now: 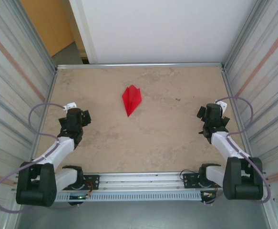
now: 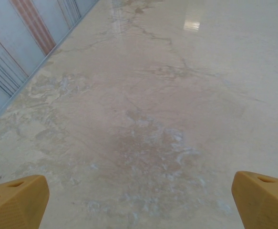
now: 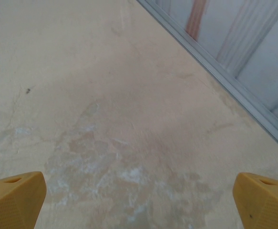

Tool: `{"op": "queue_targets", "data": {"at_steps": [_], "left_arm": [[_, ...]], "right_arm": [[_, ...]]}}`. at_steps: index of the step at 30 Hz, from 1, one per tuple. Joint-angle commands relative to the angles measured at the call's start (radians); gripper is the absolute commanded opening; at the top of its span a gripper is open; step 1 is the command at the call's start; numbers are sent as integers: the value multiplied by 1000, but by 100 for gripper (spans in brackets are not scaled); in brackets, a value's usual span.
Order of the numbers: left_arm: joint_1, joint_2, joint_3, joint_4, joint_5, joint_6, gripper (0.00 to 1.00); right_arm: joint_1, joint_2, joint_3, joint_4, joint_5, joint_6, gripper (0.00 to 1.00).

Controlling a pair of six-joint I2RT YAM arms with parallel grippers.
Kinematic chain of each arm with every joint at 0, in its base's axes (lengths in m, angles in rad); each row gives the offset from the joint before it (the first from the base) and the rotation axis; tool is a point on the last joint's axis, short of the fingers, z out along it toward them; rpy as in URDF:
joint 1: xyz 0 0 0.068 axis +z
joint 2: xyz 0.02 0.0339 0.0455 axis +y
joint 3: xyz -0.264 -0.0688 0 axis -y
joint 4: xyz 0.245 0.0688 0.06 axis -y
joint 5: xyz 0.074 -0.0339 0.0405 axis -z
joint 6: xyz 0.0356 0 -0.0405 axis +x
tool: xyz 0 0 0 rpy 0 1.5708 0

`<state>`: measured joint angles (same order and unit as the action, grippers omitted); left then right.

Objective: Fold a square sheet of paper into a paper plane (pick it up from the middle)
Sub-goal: Reset both arms

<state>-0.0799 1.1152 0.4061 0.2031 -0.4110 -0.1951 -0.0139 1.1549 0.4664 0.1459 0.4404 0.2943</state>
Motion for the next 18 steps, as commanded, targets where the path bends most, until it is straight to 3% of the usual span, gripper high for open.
{"op": "queue_targets", "data": {"at_steps": [1, 7, 13, 18], "left_arm": [[39, 54, -58, 254, 163, 88, 99], [46, 152, -37, 382, 340, 184, 99], [46, 240, 20, 416, 408, 251, 98], [46, 318, -41, 611, 428, 276, 99]], "right_arm": [[-7, 59, -31, 240, -51, -105, 99], [-20, 182, -49, 426, -196, -161, 99], [-25, 249, -66, 544, -368, -188, 99], [-17, 353, -92, 685, -405, -208, 99]]}}
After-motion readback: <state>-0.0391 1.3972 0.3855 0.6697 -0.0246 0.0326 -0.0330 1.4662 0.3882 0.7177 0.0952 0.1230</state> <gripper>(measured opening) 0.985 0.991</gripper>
